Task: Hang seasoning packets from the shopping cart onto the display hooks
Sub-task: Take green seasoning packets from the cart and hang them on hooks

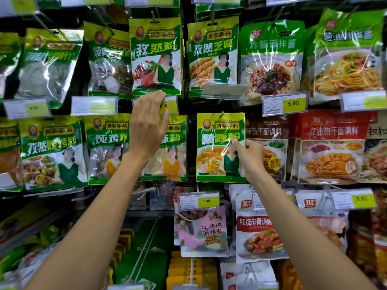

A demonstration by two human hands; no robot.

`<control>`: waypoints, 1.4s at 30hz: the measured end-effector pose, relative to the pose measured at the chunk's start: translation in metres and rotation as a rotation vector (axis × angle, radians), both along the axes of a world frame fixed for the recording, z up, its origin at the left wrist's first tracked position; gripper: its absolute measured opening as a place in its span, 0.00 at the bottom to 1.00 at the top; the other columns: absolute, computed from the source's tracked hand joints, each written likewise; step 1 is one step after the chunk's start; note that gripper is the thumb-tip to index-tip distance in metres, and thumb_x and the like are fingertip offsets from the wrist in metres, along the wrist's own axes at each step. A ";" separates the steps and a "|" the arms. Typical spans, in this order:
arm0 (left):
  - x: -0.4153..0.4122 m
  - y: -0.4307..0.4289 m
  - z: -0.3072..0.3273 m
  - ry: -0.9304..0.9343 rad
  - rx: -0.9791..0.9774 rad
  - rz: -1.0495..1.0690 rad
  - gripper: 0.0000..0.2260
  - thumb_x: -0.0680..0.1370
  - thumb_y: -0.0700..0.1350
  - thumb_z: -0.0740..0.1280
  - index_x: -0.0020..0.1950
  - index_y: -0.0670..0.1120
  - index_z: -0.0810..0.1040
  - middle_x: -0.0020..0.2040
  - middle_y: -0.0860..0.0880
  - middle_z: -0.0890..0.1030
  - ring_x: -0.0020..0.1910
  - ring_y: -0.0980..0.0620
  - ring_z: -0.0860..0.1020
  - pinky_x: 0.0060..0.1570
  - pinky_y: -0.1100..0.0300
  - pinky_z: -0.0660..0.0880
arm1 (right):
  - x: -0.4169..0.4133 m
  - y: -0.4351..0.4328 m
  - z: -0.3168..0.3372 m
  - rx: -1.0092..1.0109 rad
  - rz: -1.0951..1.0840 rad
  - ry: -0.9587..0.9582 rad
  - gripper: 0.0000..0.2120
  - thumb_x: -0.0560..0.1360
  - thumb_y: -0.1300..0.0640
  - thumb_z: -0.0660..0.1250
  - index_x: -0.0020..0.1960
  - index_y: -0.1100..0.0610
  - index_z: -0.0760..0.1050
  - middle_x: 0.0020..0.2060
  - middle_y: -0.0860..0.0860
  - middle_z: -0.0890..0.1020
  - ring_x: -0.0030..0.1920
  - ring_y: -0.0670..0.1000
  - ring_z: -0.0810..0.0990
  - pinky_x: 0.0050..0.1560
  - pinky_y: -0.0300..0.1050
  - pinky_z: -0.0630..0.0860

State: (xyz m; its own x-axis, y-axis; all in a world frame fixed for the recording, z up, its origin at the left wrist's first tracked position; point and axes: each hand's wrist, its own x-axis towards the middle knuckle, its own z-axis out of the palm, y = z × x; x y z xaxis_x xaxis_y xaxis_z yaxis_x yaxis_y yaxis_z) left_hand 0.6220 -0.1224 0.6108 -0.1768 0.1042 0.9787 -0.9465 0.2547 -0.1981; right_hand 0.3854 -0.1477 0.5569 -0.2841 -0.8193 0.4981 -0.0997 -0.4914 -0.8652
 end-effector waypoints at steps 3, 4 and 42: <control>0.001 0.001 0.001 -0.002 0.010 0.000 0.15 0.80 0.43 0.62 0.64 0.36 0.72 0.60 0.38 0.77 0.61 0.41 0.74 0.64 0.47 0.70 | 0.005 -0.009 0.001 0.001 -0.054 -0.024 0.19 0.79 0.55 0.64 0.44 0.73 0.76 0.33 0.61 0.77 0.38 0.54 0.75 0.50 0.51 0.74; 0.001 0.002 0.001 -0.004 0.012 0.001 0.15 0.80 0.43 0.61 0.64 0.36 0.72 0.60 0.38 0.77 0.61 0.41 0.74 0.64 0.47 0.70 | 0.008 -0.013 0.002 0.011 -0.071 -0.024 0.18 0.79 0.55 0.64 0.43 0.72 0.76 0.34 0.61 0.77 0.39 0.55 0.76 0.53 0.52 0.74; -0.488 0.184 -0.436 -0.112 1.772 -1.080 0.06 0.79 0.42 0.64 0.53 0.41 0.78 0.44 0.45 0.82 0.44 0.46 0.79 0.48 0.55 0.75 | -0.358 0.364 -0.399 0.686 -0.821 -0.059 0.10 0.80 0.57 0.61 0.43 0.57 0.78 0.36 0.51 0.80 0.38 0.49 0.77 0.38 0.40 0.69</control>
